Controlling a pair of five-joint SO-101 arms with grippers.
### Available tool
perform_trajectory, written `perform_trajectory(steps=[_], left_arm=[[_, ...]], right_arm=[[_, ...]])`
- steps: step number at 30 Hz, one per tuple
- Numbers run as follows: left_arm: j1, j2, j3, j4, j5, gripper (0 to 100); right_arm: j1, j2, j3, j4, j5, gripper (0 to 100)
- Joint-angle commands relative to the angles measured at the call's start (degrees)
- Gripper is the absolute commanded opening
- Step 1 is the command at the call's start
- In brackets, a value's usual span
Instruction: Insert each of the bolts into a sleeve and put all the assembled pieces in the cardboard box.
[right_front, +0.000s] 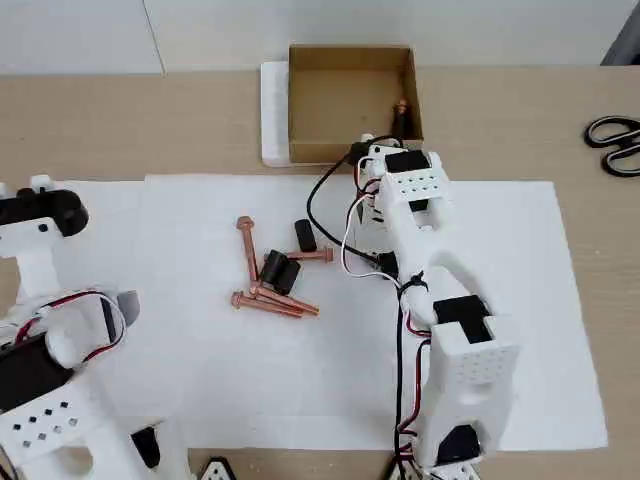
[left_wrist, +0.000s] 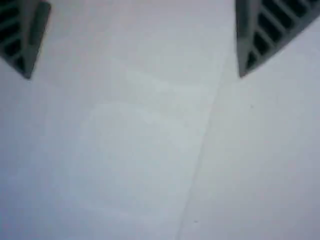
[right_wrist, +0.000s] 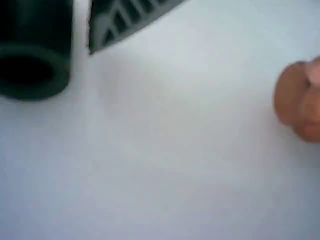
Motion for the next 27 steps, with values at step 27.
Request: perform_trajectory(steps=[27], left_arm=[[-0.1, -0.5, -0.3, -1.5, -0.4, 25]], right_arm=[[0.3, -7.1, -10.5, 11.1, 4.7, 0.4]])
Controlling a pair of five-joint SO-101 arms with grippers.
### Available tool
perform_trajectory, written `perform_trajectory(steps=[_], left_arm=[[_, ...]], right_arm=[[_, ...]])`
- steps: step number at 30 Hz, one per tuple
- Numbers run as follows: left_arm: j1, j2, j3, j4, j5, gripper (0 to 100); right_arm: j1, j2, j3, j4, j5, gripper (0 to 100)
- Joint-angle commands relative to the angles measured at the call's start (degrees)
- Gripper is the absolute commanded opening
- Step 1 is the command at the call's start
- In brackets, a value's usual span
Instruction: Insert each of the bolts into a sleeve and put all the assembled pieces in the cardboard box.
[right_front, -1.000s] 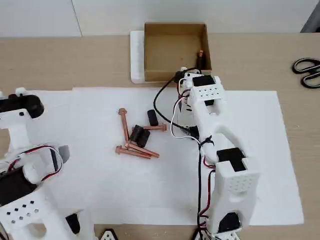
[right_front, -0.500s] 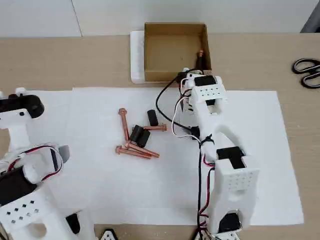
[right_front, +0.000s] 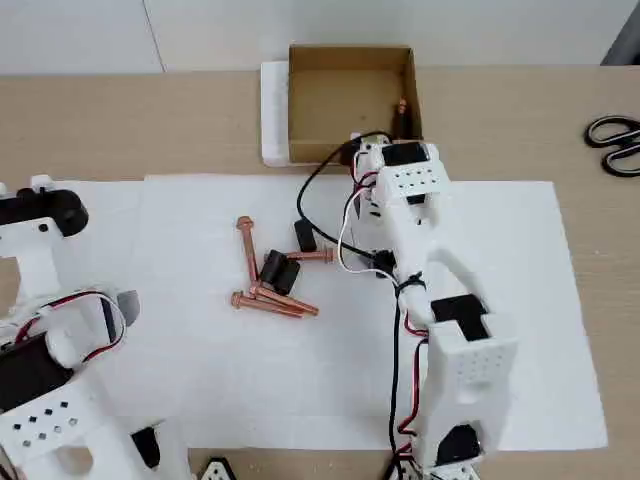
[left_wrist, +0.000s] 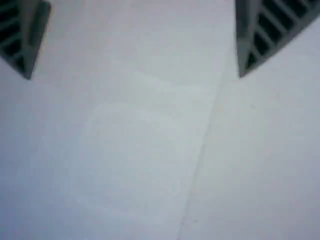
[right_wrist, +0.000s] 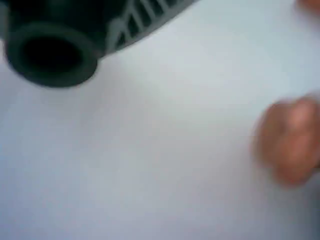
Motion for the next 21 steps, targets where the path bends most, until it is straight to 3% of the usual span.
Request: perform_trajectory(steps=[1, 13, 15, 17, 21], left_arm=[[-0.1, -0.5, -0.3, -1.5, -0.4, 25], [-0.1, 0.0, -0.3, -2.7, -0.2, 25], [0.4, 0.1, -0.3, -3.9, -0.1, 25], [2.8, 0.2, 0.0, -4.7, -0.1, 25], [9.9, 4.6, -1.0, -5.2, 3.8, 25]], right_arm=[[0.6, -7.9, -4.6, 4.5, 0.4, 0.4], [4.1, -16.1, -4.7, 5.9, 0.6, 0.4], [4.2, -16.3, -4.7, 6.0, 3.8, 0.4], [3.9, -16.4, -4.7, 6.0, 8.4, 0.4], [4.1, -16.4, -4.7, 6.0, 9.4, 0.4]])
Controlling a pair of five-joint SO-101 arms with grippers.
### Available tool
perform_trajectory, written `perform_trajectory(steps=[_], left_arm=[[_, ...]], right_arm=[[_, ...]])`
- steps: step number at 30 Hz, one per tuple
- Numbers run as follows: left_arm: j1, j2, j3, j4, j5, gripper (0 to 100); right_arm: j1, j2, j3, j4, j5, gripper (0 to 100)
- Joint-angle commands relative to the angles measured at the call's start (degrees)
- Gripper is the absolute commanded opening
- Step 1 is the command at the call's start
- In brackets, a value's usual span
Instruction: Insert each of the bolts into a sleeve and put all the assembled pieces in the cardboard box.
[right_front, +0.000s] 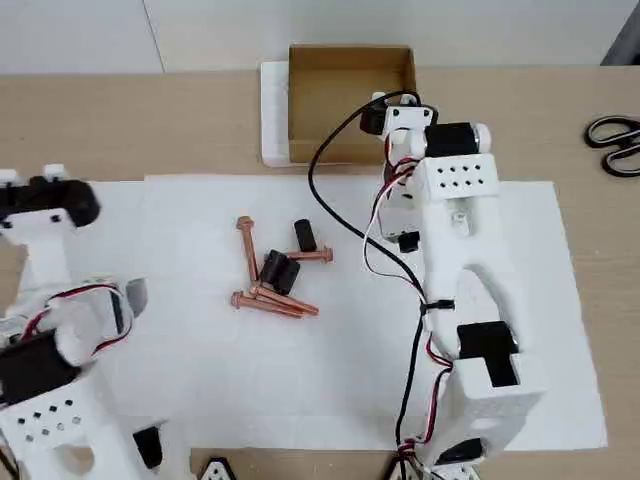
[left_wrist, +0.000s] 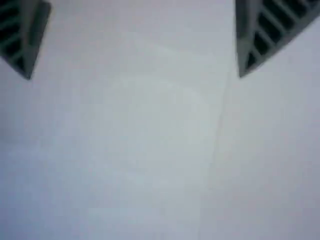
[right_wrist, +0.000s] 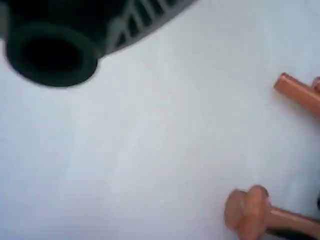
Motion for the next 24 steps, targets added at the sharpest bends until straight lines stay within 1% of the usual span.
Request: perform_trajectory(steps=[1, 5, 10, 13, 16, 18, 22, 24], left_arm=[[5.7, 5.9, -1.9, -2.1, 4.2, 25], [11.3, 18.5, -8.4, -2.5, 8.8, 25], [17.2, 32.2, -17.8, -2.9, 9.5, 25], [23.4, 39.6, -20.4, -4.1, 9.8, 25], [28.0, 45.9, -22.5, -6.9, 15.8, 25], [28.5, 49.5, -24.2, -9.0, 19.7, 25], [28.9, 54.5, -25.1, -17.3, 22.2, 25], [29.0, 56.0, -25.3, -18.7, 25.1, 25]], right_arm=[[0.4, -3.9, -2.9, 1.0, 1.5, 0.4], [0.1, -4.7, -2.9, 1.0, 2.4, 0.4], [0.6, -9.9, -2.9, 1.0, 3.9, 0.4], [0.5, -12.4, -2.9, 0.9, 3.9, 0.4], [0.5, -13.5, -2.9, 0.9, 3.9, 0.4], [0.6, -13.5, -2.9, 0.9, 3.9, 0.4], [0.9, -13.4, -2.9, 0.7, 3.9, 0.4], [1.5, -13.4, -2.9, 0.7, 3.9, 0.4]])
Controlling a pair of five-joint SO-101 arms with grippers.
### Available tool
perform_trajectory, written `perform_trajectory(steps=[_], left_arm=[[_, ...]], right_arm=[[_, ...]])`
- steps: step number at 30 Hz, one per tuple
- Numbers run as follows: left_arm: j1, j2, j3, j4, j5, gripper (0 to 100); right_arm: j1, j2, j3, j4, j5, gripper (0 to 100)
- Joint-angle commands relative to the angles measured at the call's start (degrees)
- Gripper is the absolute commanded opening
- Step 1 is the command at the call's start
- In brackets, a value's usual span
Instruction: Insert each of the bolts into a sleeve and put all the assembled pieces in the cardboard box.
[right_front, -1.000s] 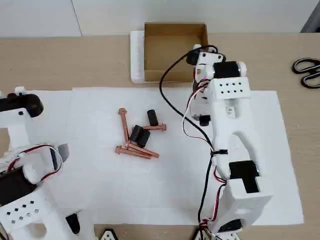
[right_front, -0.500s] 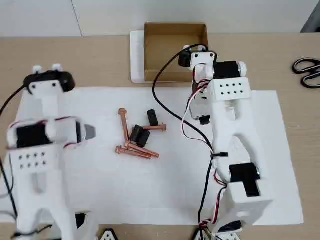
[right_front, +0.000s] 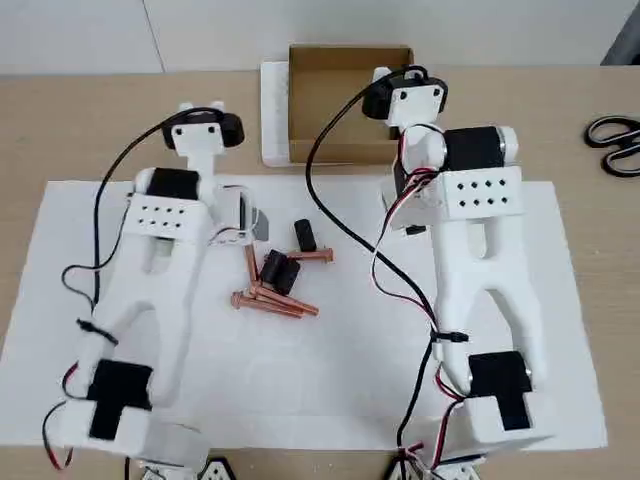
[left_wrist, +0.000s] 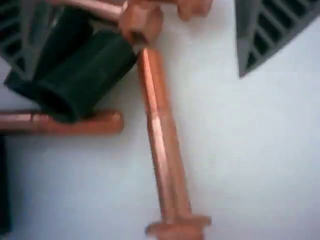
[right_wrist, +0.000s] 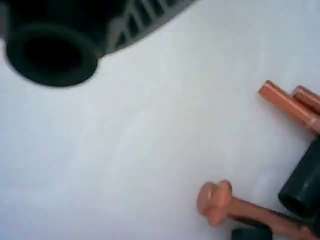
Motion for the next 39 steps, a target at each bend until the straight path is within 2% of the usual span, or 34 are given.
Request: perform_trajectory(steps=[1, 5, 12, 15, 20, 39], left_arm=[[0.9, 1.3, -2.8, -3.5, 5.0, 25], [0.9, 4.0, -2.7, -5.6, 9.6, 25], [1.2, 9.3, -2.9, -7.6, 11.6, 25], [0.9, 10.5, -2.8, -9.0, 13.8, 21], [1.0, 12.4, -2.9, -10.6, 13.8, 15], [1.1, 16.6, -2.9, -15.1, 14.0, 15]], right_arm=[[1.3, -3.2, -2.9, 0.5, 0.5, 0.4], [2.4, -3.2, -2.9, 0.3, 0.5, 0.4], [2.6, -3.2, -2.9, -0.4, 0.4, 0.4], [2.6, -3.2, -2.9, -0.4, 0.4, 0.4], [2.6, -3.2, -2.9, -0.4, 0.4, 0.4], [2.6, -3.2, -2.9, 0.0, 0.3, 0.4]])
